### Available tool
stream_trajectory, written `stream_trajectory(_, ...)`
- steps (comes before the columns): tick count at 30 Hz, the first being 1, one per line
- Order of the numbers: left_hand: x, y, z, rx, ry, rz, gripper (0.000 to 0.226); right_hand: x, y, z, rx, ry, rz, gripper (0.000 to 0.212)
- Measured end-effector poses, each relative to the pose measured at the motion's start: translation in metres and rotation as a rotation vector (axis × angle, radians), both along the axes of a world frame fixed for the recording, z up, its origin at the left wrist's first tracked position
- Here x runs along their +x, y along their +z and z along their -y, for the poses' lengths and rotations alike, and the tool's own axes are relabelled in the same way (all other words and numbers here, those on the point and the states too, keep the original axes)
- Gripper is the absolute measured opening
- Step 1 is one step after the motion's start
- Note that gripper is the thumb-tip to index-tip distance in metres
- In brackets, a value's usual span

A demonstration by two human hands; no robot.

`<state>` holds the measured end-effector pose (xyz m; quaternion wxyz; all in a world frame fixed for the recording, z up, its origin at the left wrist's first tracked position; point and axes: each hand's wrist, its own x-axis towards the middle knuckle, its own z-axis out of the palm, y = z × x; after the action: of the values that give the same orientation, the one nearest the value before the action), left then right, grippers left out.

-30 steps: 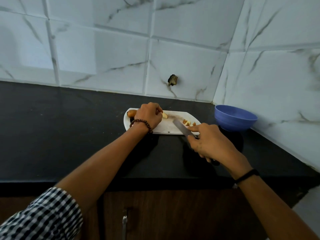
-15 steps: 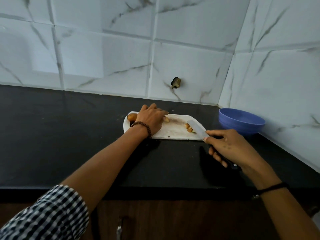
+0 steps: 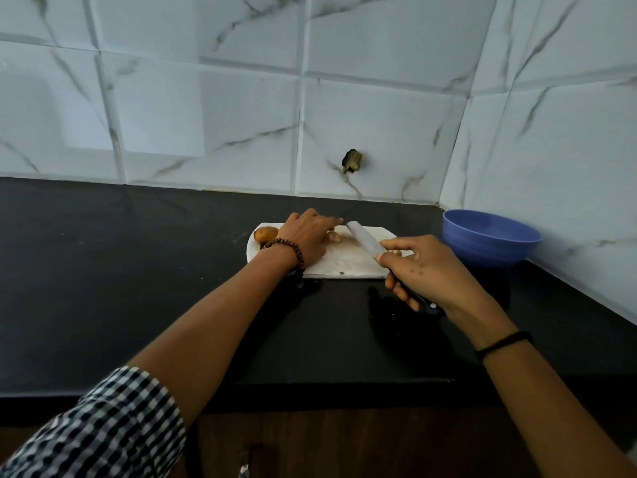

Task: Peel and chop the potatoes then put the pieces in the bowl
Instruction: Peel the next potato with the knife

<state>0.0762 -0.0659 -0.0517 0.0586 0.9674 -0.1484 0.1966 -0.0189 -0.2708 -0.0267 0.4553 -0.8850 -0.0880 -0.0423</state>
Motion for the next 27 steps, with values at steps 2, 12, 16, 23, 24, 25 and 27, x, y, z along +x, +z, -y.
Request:
stream_trajectory(2,0.003,0.000,0.001,0.027,-0.008,0.019,0.038,0.002,0.001,-0.004,-0.004,0.009,0.019,0.037)
stream_trajectory(12,-0.006,0.012,-0.002,-0.270,-0.143,-0.067,0.023,0.005,-0.007,-0.004,-0.068,-0.016,0.114,0.043)
stream_trajectory(16,-0.010,0.014,-0.003,-0.524,-0.232,-0.234,0.035,0.004,-0.009,-0.004,-0.090,-0.022,0.124,0.045)
stream_trajectory(23,-0.014,0.012,-0.002,-0.664,-0.268,-0.353,0.047,0.005,-0.010,-0.001,-0.077,-0.020,0.101,0.047)
stream_trajectory(24,-0.014,0.012,-0.001,-0.680,-0.265,-0.368,0.046,0.006,-0.010,-0.001,-0.075,-0.019,0.094,0.047)
stream_trajectory(25,-0.014,0.012,-0.001,-0.695,-0.256,-0.377,0.044,0.006,-0.011,-0.001,-0.074,-0.017,0.087,0.047)
stream_trajectory(27,-0.015,0.010,0.000,-0.703,-0.225,-0.370,0.038,0.006,-0.011,-0.001,-0.068,-0.010,0.075,0.046)
